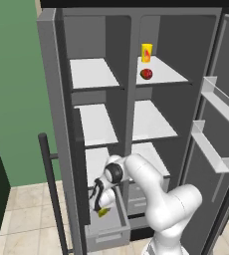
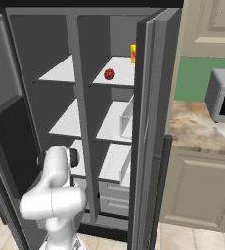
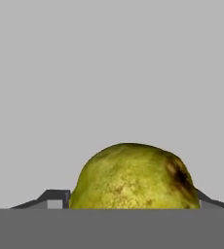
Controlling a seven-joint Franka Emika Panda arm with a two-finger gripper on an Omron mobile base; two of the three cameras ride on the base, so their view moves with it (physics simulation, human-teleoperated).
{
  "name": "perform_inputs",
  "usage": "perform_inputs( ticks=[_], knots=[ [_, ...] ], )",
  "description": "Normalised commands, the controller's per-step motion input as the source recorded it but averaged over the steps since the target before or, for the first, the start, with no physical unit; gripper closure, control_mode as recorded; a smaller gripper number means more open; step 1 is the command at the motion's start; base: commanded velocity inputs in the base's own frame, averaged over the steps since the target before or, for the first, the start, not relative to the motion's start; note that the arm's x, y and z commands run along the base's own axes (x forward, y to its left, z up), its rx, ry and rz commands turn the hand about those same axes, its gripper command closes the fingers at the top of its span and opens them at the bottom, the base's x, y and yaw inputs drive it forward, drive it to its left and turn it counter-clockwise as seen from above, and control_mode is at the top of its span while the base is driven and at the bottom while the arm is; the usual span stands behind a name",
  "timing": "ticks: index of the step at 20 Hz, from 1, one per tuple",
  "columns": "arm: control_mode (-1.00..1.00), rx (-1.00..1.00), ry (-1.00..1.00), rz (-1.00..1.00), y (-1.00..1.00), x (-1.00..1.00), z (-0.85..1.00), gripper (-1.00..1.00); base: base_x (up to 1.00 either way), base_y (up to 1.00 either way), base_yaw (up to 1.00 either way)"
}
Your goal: Take the mango and pear from the fridge shelf and place them in the freezer drawer to begin freezing them.
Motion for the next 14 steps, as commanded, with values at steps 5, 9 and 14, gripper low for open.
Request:
perform_inputs(
  ticks=[5,9,14],
  knots=[
    [-1.00,0.00,-0.02,0.00,0.00,-0.22,-0.41,-1.00,0.00,0.00,0.00],
    [-1.00,0.00,-0.05,0.00,0.00,-0.59,-0.36,-1.00,0.00,0.00,0.00],
    [-1.00,0.00,-0.06,0.00,0.00,-0.66,-0.30,-1.00,0.00,0.00,0.00]
  ],
)
